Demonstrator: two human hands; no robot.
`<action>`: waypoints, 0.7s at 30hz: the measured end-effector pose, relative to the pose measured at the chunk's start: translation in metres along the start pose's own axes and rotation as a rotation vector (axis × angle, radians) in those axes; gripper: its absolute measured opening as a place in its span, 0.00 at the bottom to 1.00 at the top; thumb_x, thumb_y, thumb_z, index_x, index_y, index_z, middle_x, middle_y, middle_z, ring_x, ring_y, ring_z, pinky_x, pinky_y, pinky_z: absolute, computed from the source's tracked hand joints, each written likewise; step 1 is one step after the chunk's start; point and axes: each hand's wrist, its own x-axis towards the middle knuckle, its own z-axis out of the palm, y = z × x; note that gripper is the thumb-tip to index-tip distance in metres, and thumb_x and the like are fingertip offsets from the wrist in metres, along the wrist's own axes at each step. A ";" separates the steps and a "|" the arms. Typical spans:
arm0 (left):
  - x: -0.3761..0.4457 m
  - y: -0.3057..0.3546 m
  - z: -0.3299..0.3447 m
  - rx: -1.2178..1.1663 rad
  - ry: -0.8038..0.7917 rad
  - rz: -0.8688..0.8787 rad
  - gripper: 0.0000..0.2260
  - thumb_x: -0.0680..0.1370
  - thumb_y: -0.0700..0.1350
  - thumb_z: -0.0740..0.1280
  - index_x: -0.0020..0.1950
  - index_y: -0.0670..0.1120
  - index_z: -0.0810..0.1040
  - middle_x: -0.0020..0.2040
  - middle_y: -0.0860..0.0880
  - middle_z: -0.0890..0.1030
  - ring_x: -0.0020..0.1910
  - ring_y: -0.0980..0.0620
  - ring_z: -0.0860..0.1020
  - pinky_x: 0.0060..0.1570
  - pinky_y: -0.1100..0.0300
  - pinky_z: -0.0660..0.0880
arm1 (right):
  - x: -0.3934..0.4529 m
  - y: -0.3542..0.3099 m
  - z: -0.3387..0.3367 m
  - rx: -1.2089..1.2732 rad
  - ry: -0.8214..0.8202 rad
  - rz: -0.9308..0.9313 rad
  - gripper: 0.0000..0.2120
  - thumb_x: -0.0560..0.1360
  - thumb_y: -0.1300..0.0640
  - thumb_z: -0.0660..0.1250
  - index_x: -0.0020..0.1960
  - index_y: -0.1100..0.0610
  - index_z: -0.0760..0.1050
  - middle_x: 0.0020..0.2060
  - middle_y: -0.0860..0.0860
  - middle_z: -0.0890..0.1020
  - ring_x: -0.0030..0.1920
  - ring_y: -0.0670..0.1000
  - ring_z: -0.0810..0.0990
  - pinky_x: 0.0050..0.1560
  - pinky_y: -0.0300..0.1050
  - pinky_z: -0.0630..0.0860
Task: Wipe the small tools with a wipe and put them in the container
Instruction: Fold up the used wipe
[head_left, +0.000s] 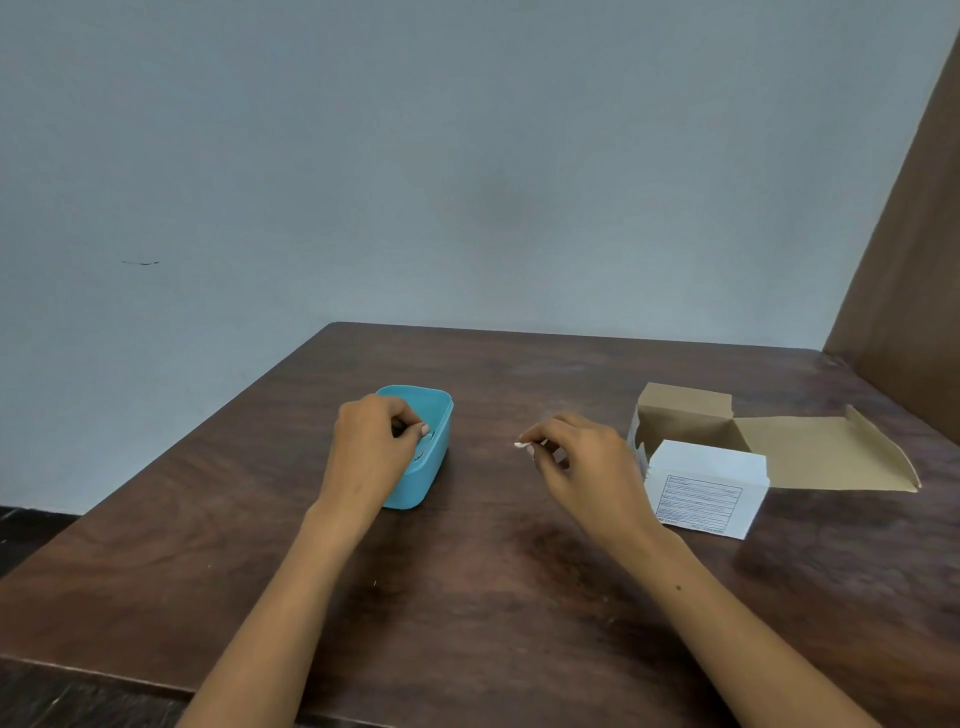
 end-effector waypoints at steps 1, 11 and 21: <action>0.000 0.000 0.000 -0.006 0.003 0.005 0.02 0.73 0.40 0.72 0.42 0.44 0.84 0.37 0.51 0.82 0.37 0.58 0.78 0.42 0.65 0.74 | 0.000 0.000 0.000 -0.003 -0.007 0.003 0.06 0.73 0.60 0.68 0.46 0.52 0.81 0.43 0.46 0.82 0.39 0.46 0.80 0.36 0.38 0.74; -0.010 0.015 0.003 -0.038 0.189 0.120 0.04 0.74 0.40 0.70 0.40 0.43 0.82 0.39 0.50 0.83 0.38 0.55 0.79 0.41 0.64 0.73 | 0.001 0.001 0.000 -0.018 -0.031 0.012 0.05 0.74 0.59 0.68 0.48 0.53 0.81 0.44 0.47 0.82 0.41 0.46 0.79 0.38 0.37 0.73; -0.048 0.061 0.027 -0.170 0.129 0.307 0.04 0.73 0.41 0.71 0.47 0.46 0.82 0.41 0.53 0.83 0.41 0.60 0.79 0.42 0.68 0.76 | 0.007 0.007 -0.010 -0.075 0.062 0.021 0.06 0.73 0.62 0.67 0.46 0.53 0.80 0.43 0.48 0.82 0.40 0.50 0.80 0.36 0.43 0.76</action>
